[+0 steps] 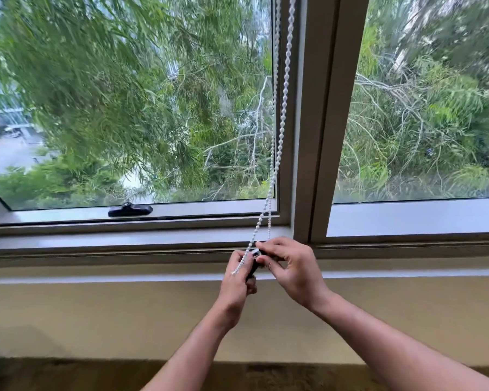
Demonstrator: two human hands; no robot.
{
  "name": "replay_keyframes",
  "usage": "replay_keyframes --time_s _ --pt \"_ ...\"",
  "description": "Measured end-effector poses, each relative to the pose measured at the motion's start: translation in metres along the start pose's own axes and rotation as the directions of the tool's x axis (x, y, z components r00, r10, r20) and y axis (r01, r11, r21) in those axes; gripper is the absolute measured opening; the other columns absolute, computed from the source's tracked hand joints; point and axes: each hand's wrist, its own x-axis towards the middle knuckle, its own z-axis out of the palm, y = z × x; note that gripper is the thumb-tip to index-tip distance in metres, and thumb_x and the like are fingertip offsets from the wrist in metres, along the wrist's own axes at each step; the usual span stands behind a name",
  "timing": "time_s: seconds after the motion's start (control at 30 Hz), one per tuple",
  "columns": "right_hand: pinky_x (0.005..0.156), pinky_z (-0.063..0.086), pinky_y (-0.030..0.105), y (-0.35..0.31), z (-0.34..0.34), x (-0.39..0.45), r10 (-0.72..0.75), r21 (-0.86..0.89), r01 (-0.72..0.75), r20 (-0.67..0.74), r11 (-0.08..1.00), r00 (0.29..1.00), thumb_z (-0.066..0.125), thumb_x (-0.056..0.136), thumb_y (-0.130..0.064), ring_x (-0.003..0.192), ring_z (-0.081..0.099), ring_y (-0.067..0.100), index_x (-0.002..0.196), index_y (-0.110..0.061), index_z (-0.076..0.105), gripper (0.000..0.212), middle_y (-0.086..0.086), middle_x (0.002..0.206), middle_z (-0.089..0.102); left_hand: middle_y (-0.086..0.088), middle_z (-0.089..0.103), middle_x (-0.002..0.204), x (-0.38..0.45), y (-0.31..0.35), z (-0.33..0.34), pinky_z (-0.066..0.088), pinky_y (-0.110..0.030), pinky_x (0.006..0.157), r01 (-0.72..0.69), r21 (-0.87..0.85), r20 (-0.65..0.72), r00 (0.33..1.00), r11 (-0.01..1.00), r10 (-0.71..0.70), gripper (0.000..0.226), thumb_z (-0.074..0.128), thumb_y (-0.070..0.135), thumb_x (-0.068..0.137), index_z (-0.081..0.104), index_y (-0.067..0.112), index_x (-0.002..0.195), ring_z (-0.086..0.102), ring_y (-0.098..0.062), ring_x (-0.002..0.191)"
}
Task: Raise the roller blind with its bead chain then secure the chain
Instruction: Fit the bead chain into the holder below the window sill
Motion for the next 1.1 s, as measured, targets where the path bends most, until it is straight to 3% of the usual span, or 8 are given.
replay_keyframes --time_s 0.13,0.27,0.67,0.87,1.03,1.1 --pt "0.081 0.06 0.032 0.003 -0.006 0.001 -0.013 0.008 0.013 -0.021 1.0 1.0 0.08 0.087 -0.012 0.089 0.072 0.01 0.115 -0.011 0.078 0.029 -0.002 0.1 0.076 0.007 0.066 0.079 -0.001 0.002 0.0 0.027 -0.022 0.05 -0.004 -0.005 -0.008 1.0 1.0 0.004 0.018 0.05 0.033 0.102 0.05 0.017 0.095 0.027 -0.01 0.048" --pt "0.08 0.059 0.034 0.005 -0.006 0.001 -0.018 -0.012 0.019 0.048 1.0 0.999 0.08 0.088 -0.013 0.088 0.071 0.014 0.118 -0.012 0.077 0.03 -0.002 0.1 0.075 0.011 0.062 0.072 -0.003 0.004 0.002 0.028 -0.022 0.05 -0.003 0.001 -0.019 1.0 1.0 0.003 0.018 0.048 0.033 0.103 0.05 0.017 0.093 0.027 -0.011 0.05" --pt "0.083 0.059 0.033 0.001 -0.002 0.0 -0.007 -0.028 0.009 0.066 1.0 0.998 0.079 0.087 -0.012 0.091 0.071 0.012 0.114 -0.012 0.078 0.027 -0.002 0.103 0.076 0.015 0.053 0.063 -0.004 0.002 0.003 0.027 -0.023 0.052 -0.012 0.068 -0.024 1.0 0.998 0.014 0.018 0.048 0.031 0.103 0.05 0.014 0.1 0.026 -0.011 0.05" --pt "0.087 0.058 0.032 0.003 -0.009 0.006 -0.057 -0.068 0.068 0.161 0.995 0.985 0.076 0.086 -0.005 0.097 0.073 0.011 0.112 -0.017 0.078 0.028 -0.005 0.107 0.078 -0.01 0.046 0.089 -0.003 0.003 0.001 0.024 -0.025 0.052 0.035 0.053 -0.025 0.999 0.998 -0.033 0.014 0.05 0.03 0.103 0.05 0.019 0.094 0.026 -0.013 0.052" --pt "0.085 0.058 0.036 0.005 -0.011 0.01 -0.018 -0.085 0.032 0.168 0.996 0.986 0.077 0.087 -0.008 0.094 0.073 0.015 0.111 -0.014 0.079 0.025 -0.002 0.103 0.077 -0.001 0.051 0.078 -0.002 0.004 0.0 0.023 -0.026 0.053 0.042 -0.016 0.033 0.999 0.999 -0.042 0.012 0.057 0.036 0.088 0.055 0.024 0.085 0.027 -0.012 0.052" --pt "0.085 0.058 0.037 0.004 -0.011 0.011 -0.019 -0.083 0.034 0.177 0.996 0.984 0.077 0.087 -0.009 0.093 0.073 0.015 0.109 -0.013 0.079 0.022 -0.001 0.102 0.077 0.003 0.05 0.074 -0.002 0.003 -0.001 0.024 -0.026 0.052 0.029 -0.018 0.051 0.998 0.999 -0.028 0.014 0.054 0.03 0.083 0.053 0.019 0.091 0.027 -0.012 0.051"
